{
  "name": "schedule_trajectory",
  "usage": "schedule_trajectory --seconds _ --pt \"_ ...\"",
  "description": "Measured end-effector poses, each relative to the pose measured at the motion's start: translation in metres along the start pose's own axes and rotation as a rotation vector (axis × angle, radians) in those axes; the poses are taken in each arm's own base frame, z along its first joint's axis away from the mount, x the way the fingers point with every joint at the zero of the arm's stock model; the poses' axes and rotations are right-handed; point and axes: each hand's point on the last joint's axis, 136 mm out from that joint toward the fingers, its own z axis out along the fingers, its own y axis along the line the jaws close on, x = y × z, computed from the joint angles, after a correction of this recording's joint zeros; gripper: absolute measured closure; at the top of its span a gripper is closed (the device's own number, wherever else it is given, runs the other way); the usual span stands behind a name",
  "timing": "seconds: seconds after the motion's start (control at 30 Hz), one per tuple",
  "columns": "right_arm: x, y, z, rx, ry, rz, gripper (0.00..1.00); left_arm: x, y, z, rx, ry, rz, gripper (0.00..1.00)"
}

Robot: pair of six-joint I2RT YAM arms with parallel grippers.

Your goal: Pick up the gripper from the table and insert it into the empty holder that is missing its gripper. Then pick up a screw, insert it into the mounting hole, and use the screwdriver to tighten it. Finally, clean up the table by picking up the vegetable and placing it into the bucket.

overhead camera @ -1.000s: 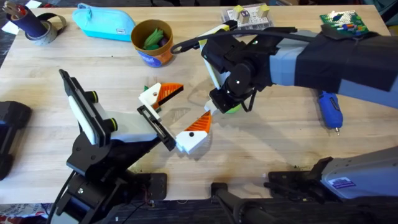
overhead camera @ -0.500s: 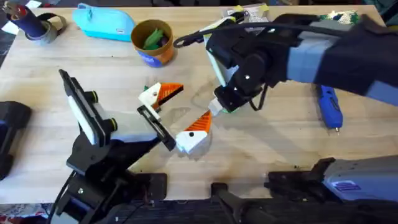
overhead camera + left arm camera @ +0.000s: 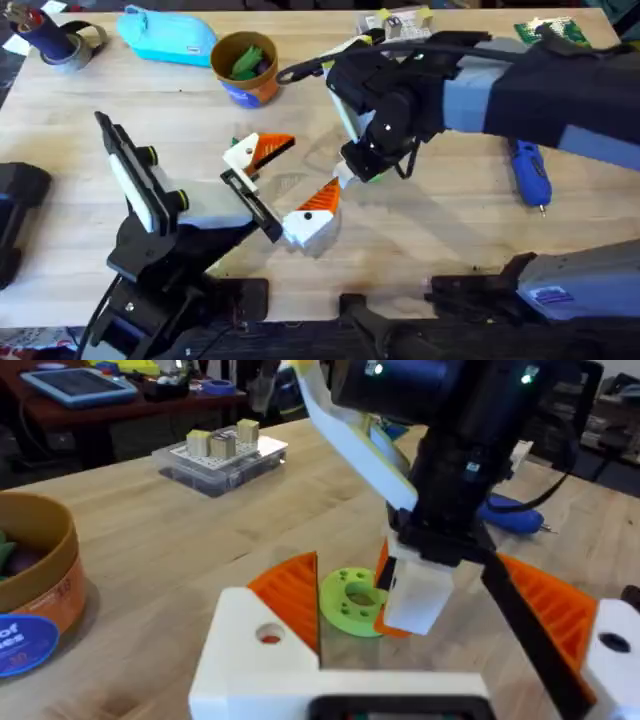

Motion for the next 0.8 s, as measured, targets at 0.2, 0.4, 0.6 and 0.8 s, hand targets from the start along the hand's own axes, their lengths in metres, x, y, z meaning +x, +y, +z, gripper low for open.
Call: schedule_trajectory --seconds 0.2,0.4,0.6,0.8 --pt "0.0024 -0.0004 0.0044 0.003 0.017 -0.001 0.438 0.0000 0.0000 0.0000 0.000 0.000 0.000 0.010" --pt "0.0025 -0.0007 0.0045 0.005 0.017 -0.004 0.592 0.0000 0.0001 0.0000 0.000 0.000 0.000 0.010" --pt "0.0024 -0.0009 0.0046 0.006 0.016 -0.005 0.652 0.0000 0.0000 0.0000 0.000 0.000 0.000 0.010" --pt "0.0029 -0.0010 0.0051 0.007 0.017 -0.005 0.662 0.0000 0.0001 0.0000 0.000 0.000 0.000 0.010"
